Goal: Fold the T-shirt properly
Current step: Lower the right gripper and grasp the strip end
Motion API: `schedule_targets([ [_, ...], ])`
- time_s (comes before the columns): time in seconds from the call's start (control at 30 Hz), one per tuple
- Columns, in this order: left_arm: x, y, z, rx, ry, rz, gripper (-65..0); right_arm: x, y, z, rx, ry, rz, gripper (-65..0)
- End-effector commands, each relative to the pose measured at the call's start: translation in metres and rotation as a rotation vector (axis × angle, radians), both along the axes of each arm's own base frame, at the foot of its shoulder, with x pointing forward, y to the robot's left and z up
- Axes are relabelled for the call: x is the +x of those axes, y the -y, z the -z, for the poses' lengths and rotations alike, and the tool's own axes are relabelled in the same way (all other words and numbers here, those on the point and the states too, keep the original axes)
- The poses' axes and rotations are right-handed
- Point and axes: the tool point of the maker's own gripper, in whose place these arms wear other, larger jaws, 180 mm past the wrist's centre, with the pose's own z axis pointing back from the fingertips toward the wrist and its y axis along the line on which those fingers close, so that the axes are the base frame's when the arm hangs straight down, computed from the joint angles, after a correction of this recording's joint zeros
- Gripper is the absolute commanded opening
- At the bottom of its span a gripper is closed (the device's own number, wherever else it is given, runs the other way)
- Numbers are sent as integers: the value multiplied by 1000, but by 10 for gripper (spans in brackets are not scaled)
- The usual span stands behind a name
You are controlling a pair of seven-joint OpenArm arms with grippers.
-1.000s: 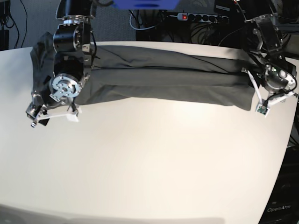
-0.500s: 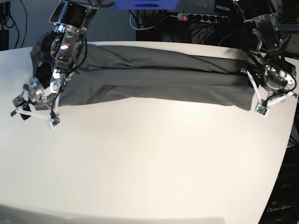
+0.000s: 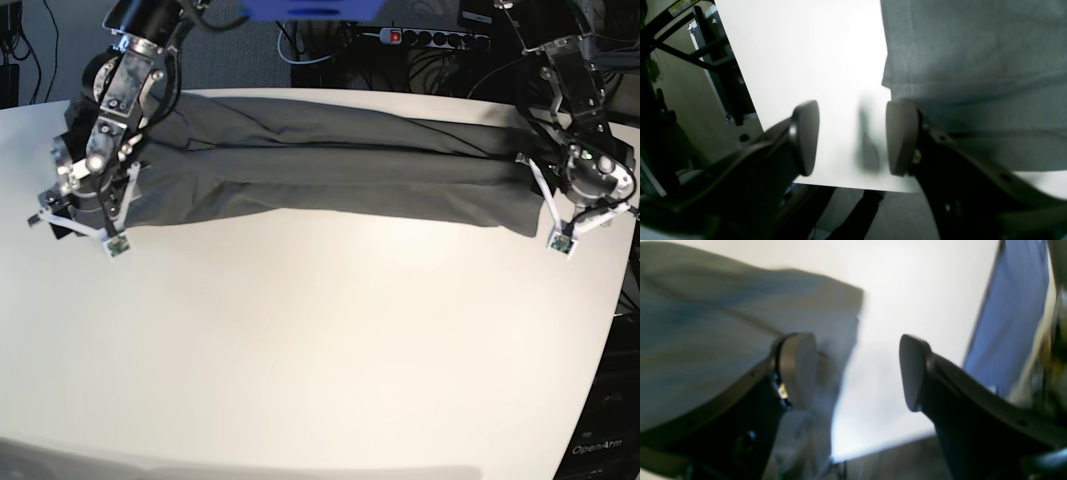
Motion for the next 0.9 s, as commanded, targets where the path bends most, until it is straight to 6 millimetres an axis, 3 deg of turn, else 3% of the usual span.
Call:
schedule_targets([
  [0.0, 5, -5, -10, 21, 28, -2, -336, 7, -10, -7, 17, 50, -44, -267],
  [0.1, 5, -5, -10, 21, 28, -2, -336, 11, -42, -2, 121, 133, -131, -263],
  [0.2, 5, -5, -10, 21, 28, -2, -336, 18, -49, -11, 146, 246, -94, -263],
  [0.47, 5, -5, -9, 20, 27, -3, -336, 38, -46, -38, 129, 417, 18, -268],
  [0.87, 6, -5, -9, 20, 28, -3, -336, 22, -49, -22, 174, 380, 32, -266],
])
